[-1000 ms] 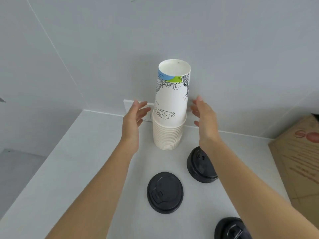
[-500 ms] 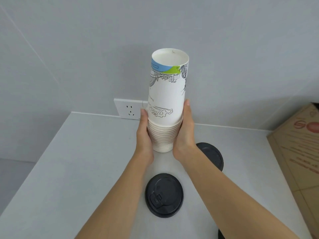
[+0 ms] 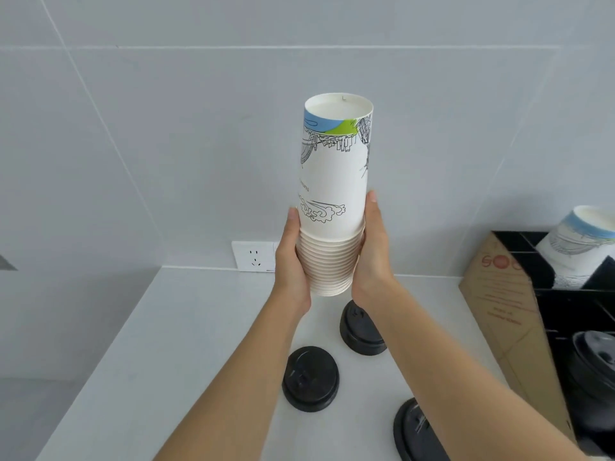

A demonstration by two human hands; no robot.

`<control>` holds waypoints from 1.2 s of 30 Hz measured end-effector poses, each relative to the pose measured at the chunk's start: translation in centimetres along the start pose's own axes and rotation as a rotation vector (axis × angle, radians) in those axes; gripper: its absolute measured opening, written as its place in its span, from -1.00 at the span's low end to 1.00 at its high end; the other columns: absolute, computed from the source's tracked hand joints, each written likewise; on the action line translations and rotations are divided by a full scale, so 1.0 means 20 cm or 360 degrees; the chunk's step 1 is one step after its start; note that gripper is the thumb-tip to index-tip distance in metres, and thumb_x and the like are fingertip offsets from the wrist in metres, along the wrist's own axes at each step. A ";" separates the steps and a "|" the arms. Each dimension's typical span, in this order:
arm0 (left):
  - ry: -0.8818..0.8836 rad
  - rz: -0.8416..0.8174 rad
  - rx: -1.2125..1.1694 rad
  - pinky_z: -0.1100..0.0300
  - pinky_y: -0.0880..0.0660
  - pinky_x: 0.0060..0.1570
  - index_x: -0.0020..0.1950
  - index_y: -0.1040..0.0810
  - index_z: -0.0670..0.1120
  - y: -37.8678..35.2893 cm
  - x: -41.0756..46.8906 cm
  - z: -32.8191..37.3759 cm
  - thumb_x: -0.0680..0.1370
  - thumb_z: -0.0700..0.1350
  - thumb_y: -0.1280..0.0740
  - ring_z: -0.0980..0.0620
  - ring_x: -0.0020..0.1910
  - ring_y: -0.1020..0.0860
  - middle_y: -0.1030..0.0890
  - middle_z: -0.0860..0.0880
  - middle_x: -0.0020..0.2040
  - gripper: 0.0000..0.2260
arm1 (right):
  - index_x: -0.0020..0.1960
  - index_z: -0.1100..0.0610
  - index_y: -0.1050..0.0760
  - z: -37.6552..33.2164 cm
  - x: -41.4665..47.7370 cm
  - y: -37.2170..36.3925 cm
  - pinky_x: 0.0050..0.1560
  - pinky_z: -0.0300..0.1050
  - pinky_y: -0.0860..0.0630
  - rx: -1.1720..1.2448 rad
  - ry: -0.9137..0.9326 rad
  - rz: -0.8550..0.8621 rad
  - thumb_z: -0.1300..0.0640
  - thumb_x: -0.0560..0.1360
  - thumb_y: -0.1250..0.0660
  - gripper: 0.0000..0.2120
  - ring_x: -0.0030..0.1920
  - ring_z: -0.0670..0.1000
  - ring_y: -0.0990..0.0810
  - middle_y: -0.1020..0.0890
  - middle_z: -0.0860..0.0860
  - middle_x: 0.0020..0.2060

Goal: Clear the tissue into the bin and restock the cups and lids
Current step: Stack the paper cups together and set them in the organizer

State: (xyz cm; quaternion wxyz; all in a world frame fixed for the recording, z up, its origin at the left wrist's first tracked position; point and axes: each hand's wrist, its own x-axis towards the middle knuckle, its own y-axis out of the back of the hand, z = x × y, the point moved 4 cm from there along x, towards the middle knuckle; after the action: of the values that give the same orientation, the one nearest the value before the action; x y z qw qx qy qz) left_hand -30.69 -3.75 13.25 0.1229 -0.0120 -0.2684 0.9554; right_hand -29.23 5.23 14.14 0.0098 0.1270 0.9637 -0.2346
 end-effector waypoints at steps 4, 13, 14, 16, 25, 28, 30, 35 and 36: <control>-0.0038 -0.0139 -0.0018 -0.06 -0.41 0.27 0.19 -0.57 -0.03 -0.18 -0.06 0.10 0.59 0.17 -0.04 -0.04 0.17 -0.58 -0.63 -0.07 0.17 -0.57 | 0.10 -0.04 -0.60 -0.21 -0.12 0.01 0.22 0.03 -0.49 -0.0012 0.0129 0.0043 -0.26 0.54 -0.08 -0.56 0.06 0.00 -0.66 -0.70 -0.02 0.02; -0.0121 -0.0490 -0.0050 0.05 -0.54 0.11 0.21 -0.55 -0.07 -0.75 -0.12 0.16 0.58 0.16 -0.05 -0.05 0.14 -0.60 -0.64 -0.10 0.16 -0.56 | 0.11 0.03 -0.61 -0.71 -0.31 0.25 0.22 0.04 -0.49 0.0073 0.0417 0.0131 -0.25 0.55 -0.07 -0.53 0.04 0.03 -0.67 -0.71 0.03 0.00; -0.0132 -0.0512 -0.0039 0.04 -0.53 0.13 0.24 -0.53 -0.09 -0.81 -0.12 0.15 0.58 0.17 -0.06 -0.06 0.15 -0.59 -0.62 -0.11 0.18 -0.54 | 0.12 0.03 -0.60 -0.77 -0.32 0.29 0.23 0.05 -0.48 0.0085 0.0456 0.0139 -0.25 0.55 -0.07 -0.53 0.05 0.03 -0.67 -0.71 0.03 0.00; -0.0170 -0.0530 -0.0001 -0.05 -0.45 0.24 0.29 -0.49 -0.10 -0.97 -0.10 0.12 0.54 0.22 -0.11 -0.08 0.20 -0.56 -0.59 -0.13 0.23 -0.50 | 0.14 0.03 -0.59 -0.90 -0.34 0.40 0.21 0.04 -0.50 0.0103 0.0534 0.0156 -0.23 0.56 -0.07 -0.53 0.04 0.03 -0.67 -0.71 0.03 0.00; -0.0185 -0.0514 -0.0014 -0.13 -0.38 0.30 0.30 -0.46 -0.10 -1.57 -0.05 -0.13 0.45 0.28 -0.21 -0.11 0.23 -0.53 -0.56 -0.15 0.26 -0.41 | 0.13 0.05 -0.60 -1.29 -0.33 0.92 0.05 -0.04 -0.54 0.0040 0.0644 0.0178 -0.22 0.56 -0.07 -0.53 -0.02 0.00 -0.69 -0.72 0.02 -0.05; -0.0137 -0.0519 -0.0100 0.09 -0.57 0.01 0.28 -0.49 -0.14 -1.71 -0.03 -0.21 0.56 0.18 -0.11 -0.05 0.09 -0.62 -0.62 -0.14 0.15 -0.51 | 0.16 0.06 -0.59 -1.34 -0.27 1.05 0.22 0.09 -0.49 0.0055 0.0599 0.0172 -0.26 0.53 -0.10 -0.50 0.05 0.08 -0.67 -0.70 0.06 0.02; -0.0098 -0.0578 -0.0119 0.17 -0.60 -0.15 0.25 -0.51 -0.15 -1.78 -0.01 -0.27 0.58 0.14 -0.06 -0.03 0.00 -0.65 -0.66 -0.12 0.07 -0.53 | 0.16 0.05 -0.59 -1.36 -0.22 1.14 0.26 0.14 -0.47 0.0073 0.0565 0.0160 -0.29 0.51 -0.11 -0.48 0.08 0.11 -0.66 -0.70 0.08 0.04; -0.0078 -0.0560 -0.0078 0.21 -0.59 -0.20 0.24 -0.52 -0.14 -1.86 0.05 -0.38 0.59 0.13 -0.04 -0.01 -0.03 -0.66 -0.68 -0.08 0.03 -0.54 | 0.08 0.06 -0.62 -1.36 -0.13 1.30 0.15 0.04 -0.52 0.0105 0.0516 0.0140 -0.23 0.56 -0.08 -0.52 0.00 0.06 -0.69 -0.72 0.06 -0.02; -0.0065 -0.0512 -0.0055 0.19 -0.60 -0.15 0.25 -0.52 -0.14 -1.86 0.06 -0.40 0.59 0.14 -0.04 -0.01 0.00 -0.65 -0.67 -0.09 0.07 -0.53 | 0.10 0.07 -0.62 -1.36 -0.12 1.30 0.15 0.04 -0.52 0.0079 0.0499 0.0120 -0.23 0.56 -0.08 -0.51 0.02 0.07 -0.68 -0.71 0.07 -0.01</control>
State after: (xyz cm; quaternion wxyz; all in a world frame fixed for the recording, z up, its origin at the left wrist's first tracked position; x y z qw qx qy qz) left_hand -22.62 31.38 25.73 0.2686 0.0486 -0.2857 0.9186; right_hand -19.35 39.34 26.75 -0.1351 0.1984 0.9418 -0.2352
